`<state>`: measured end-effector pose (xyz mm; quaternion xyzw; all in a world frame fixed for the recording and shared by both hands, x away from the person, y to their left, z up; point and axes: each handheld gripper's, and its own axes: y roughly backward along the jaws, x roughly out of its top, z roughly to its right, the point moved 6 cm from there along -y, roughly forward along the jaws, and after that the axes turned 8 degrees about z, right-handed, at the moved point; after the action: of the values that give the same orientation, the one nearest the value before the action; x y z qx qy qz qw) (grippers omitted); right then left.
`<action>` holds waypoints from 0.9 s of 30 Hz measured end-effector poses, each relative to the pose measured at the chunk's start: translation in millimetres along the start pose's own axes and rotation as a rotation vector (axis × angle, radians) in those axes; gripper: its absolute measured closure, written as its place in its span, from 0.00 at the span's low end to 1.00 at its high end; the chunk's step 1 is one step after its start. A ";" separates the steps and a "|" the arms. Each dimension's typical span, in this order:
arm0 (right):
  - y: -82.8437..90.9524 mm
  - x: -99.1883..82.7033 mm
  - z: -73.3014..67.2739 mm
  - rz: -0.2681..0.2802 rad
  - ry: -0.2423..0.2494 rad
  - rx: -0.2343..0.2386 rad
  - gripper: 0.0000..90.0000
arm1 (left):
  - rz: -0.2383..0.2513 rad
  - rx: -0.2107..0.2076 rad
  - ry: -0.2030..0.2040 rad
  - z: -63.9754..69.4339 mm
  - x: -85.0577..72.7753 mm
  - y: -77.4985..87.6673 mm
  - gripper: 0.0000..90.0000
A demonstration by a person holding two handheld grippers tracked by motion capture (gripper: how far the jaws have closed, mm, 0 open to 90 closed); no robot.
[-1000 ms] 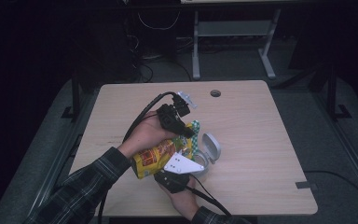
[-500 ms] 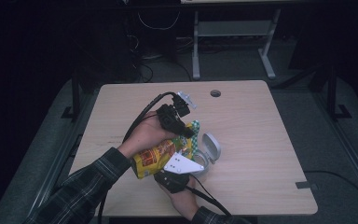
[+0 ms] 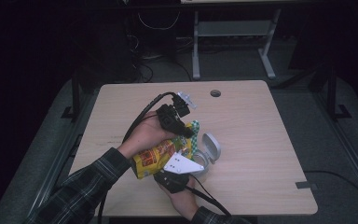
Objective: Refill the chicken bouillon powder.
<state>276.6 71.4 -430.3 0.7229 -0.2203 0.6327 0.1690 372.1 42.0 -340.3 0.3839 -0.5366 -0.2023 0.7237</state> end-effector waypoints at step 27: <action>-3.3 3.5 1.4 0.004 -0.003 0.011 1.00 | 0.004 0.015 0.002 -2.7 1.9 4.3 1.00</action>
<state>279.8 73.1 -426.9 0.7243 -0.2185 0.6332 0.1637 374.8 44.2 -336.2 0.3885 -0.5382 -0.1964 0.7217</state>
